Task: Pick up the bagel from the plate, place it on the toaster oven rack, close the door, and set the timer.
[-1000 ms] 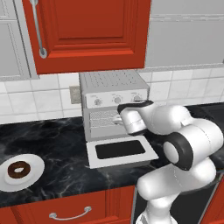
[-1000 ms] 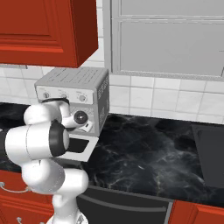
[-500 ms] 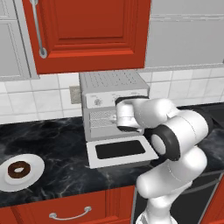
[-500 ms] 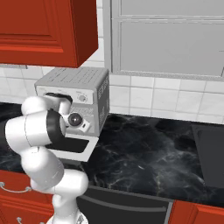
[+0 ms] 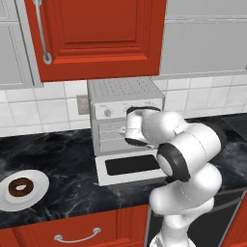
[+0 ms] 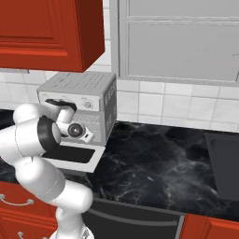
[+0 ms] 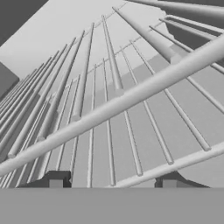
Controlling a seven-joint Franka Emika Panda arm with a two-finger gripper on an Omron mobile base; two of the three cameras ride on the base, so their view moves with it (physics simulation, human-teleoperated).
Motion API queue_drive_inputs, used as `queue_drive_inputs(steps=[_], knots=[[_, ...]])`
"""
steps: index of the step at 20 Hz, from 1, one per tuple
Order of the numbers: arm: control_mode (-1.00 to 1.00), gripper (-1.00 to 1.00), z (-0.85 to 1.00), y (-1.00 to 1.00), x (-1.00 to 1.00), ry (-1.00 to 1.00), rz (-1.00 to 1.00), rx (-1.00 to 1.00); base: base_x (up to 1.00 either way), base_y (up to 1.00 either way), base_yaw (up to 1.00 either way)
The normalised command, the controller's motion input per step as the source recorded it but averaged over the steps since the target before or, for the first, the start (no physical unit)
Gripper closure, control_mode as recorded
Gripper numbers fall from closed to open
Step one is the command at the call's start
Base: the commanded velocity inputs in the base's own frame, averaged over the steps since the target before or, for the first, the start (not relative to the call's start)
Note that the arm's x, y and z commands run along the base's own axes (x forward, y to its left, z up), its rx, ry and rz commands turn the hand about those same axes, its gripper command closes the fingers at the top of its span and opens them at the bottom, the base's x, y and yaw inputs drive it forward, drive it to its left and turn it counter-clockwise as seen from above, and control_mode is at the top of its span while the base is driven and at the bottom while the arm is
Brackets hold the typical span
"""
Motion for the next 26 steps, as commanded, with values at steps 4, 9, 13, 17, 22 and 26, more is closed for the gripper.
queue_drive_inputs(steps=[4,9,13,17,22,26], knots=[[-1.00,1.00,-0.09,0.00,-0.15,0.10,-0.06,0.02,0.00,0.00,0.00],[-1.00,1.00,-0.20,0.00,-0.45,0.18,-0.04,0.00,0.00,0.00,0.00],[-1.00,1.00,-0.10,0.00,-0.49,0.25,-0.05,0.01,0.00,0.00,0.00],[-1.00,1.00,-0.03,0.00,-0.45,0.35,-0.07,0.04,0.00,0.00,0.00],[-1.00,1.00,0.00,0.00,-0.36,0.43,-0.09,0.04,0.00,0.00,0.00],[-1.00,1.00,0.00,0.00,-0.38,0.49,-0.10,0.05,0.00,0.00,0.00]])
